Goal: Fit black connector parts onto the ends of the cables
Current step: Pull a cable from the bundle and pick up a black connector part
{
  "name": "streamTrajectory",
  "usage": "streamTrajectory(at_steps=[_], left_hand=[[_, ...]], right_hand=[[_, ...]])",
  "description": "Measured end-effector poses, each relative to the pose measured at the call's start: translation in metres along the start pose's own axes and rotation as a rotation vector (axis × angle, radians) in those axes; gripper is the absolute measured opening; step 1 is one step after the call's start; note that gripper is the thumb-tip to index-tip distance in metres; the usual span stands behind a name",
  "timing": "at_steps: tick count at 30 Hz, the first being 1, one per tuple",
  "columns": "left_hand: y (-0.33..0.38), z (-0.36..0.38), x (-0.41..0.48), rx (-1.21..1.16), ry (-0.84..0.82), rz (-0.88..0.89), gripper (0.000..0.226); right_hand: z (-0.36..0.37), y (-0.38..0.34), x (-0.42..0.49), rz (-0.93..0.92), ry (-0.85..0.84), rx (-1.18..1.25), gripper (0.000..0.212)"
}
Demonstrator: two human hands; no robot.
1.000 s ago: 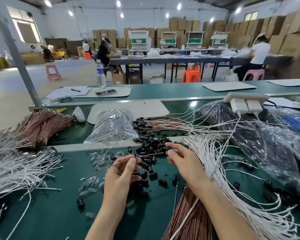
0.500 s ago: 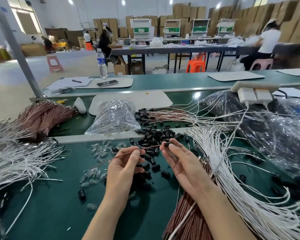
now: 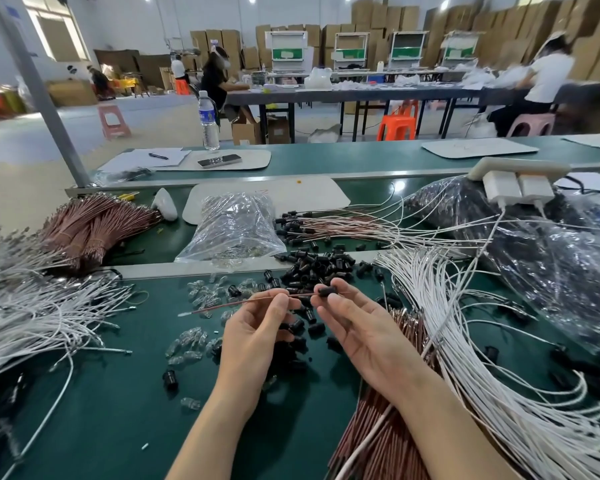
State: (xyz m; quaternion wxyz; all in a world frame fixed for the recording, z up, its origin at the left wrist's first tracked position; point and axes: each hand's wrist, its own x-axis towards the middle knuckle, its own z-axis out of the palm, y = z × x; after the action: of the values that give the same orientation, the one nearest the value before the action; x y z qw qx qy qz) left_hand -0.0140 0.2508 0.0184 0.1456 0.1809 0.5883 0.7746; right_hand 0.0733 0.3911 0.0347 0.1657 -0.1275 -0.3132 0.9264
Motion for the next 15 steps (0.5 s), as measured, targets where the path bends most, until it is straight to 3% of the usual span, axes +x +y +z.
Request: streamTrajectory(at_steps=[6, 9, 12, 15], left_hand=[[-0.002, 0.000, -0.001, 0.083, -0.081, 0.035, 0.020], [0.001, -0.002, 0.003, -0.093, 0.035, -0.019, 0.029], [0.003, -0.006, 0.006, -0.200, 0.118, -0.051, 0.022], [0.000, -0.001, 0.001, -0.039, -0.011, -0.002, 0.017]], right_hand=[[0.006, 0.009, 0.001, -0.053, 0.027, -0.115, 0.038], [0.000, 0.001, 0.000, -0.106, 0.078, -0.030, 0.035], [-0.005, -0.005, -0.001, -0.121, 0.083, 0.040, 0.031], [-0.001, 0.001, -0.001, -0.081, 0.037, -0.032, 0.035]])
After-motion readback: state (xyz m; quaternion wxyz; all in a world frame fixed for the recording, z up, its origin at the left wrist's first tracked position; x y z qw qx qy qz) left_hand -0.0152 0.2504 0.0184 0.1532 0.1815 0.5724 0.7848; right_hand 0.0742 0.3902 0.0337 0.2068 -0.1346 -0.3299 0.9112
